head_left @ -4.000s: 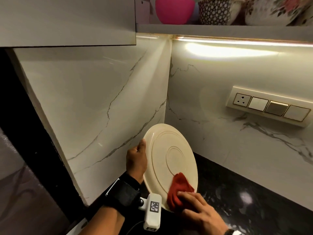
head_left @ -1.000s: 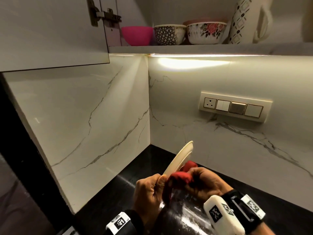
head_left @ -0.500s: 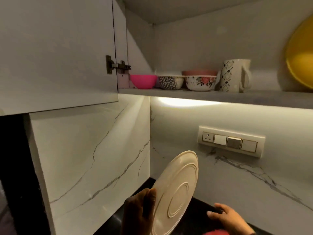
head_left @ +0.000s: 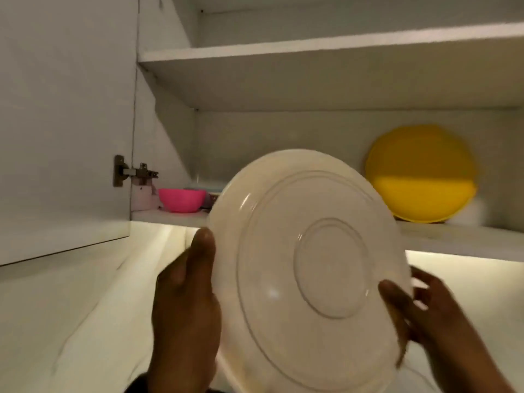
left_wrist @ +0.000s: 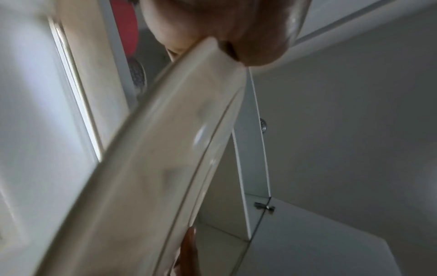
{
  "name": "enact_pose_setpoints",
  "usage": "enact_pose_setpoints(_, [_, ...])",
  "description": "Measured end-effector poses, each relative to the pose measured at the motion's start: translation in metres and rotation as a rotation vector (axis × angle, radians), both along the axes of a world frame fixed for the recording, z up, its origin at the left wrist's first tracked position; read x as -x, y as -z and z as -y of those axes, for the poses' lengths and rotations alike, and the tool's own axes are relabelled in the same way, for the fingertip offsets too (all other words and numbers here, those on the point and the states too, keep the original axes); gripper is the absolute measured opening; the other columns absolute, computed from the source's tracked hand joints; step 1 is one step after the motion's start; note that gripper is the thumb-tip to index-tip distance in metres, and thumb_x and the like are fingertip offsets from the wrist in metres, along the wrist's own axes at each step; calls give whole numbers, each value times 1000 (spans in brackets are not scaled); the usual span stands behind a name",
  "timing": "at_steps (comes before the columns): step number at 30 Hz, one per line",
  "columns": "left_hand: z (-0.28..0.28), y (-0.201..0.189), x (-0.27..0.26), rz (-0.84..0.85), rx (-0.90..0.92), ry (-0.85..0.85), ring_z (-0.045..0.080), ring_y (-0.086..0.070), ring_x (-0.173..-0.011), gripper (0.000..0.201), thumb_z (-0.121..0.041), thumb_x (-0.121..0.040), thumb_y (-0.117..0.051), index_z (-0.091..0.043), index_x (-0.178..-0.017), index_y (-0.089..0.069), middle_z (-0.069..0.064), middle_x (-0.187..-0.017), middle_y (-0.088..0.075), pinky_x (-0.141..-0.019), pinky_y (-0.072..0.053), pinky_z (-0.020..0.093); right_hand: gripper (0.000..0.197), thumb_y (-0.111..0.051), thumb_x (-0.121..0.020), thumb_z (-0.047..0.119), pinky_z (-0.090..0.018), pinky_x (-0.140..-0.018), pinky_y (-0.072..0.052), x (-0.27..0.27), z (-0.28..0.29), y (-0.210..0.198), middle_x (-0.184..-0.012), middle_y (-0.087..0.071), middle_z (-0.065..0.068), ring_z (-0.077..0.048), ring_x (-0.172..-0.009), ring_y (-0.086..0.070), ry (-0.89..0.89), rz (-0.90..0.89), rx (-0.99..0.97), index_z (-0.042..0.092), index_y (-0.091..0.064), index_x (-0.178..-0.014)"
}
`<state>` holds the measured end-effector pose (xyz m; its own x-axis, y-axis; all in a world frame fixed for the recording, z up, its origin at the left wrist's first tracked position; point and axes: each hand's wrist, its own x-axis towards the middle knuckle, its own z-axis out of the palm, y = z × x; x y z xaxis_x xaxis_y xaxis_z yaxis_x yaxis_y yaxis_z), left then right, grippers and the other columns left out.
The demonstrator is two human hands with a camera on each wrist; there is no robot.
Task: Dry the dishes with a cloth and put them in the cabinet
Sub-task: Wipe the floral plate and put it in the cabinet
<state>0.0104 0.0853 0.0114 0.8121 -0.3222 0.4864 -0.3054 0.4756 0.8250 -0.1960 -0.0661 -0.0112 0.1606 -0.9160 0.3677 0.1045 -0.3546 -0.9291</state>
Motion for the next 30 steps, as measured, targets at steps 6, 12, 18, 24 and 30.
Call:
enact_pose_setpoints(6, [85, -66, 36, -51, 110, 457, 19, -69, -89, 22, -37, -92, -58, -18, -92, -70, -2, -88, -75, -81, -56, 36, 46, -77, -68, 40, -38, -59, -59, 70, 33, -80, -77, -74, -12, -24, -59, -71, 150, 21, 161, 10, -67, -102])
enact_pose_setpoints(12, [198, -118, 62, -23, -67, 508, 33, -64, -95, 78, -42, -61, -66, -6, -126, -45, 13, -113, -62, -83, -55, 47, 45, -70, -86, 25, -19, -25, -32, 110, 121, -149, -32, -40, -9, -19, -18, -32, 283, -61, 148, 1, -48, -54])
enact_pose_setpoints(18, [286, -159, 78, 133, -231, 435, 28, -66, -81, 43, -23, -86, -63, 4, -119, -57, 16, -105, -66, -52, -47, 22, 39, -70, -86, 28, -25, -38, -40, 130, 220, -197, -48, -55, -9, -21, -37, -49, 377, -140, 126, 5, -56, -59])
enact_pose_setpoints(24, [337, -177, 82, 227, -416, 341, 32, -64, -87, 36, -26, -90, -64, 2, -112, -61, 17, -107, -66, -71, -56, 38, 38, -78, -78, 35, -37, -68, -53, 135, 291, -221, -85, -65, -13, -28, -72, -62, 424, -295, 216, 4, -56, -79])
enact_pose_setpoints(30, [379, -186, 84, 262, -451, 208, 25, -60, -65, 27, -28, -88, -66, -9, -72, -58, 9, -81, -59, -63, -57, 33, 68, -73, -75, 53, -48, -89, -52, 131, 332, -235, -114, -63, -16, -36, -101, -61, 542, -525, 285, 3, -56, -119])
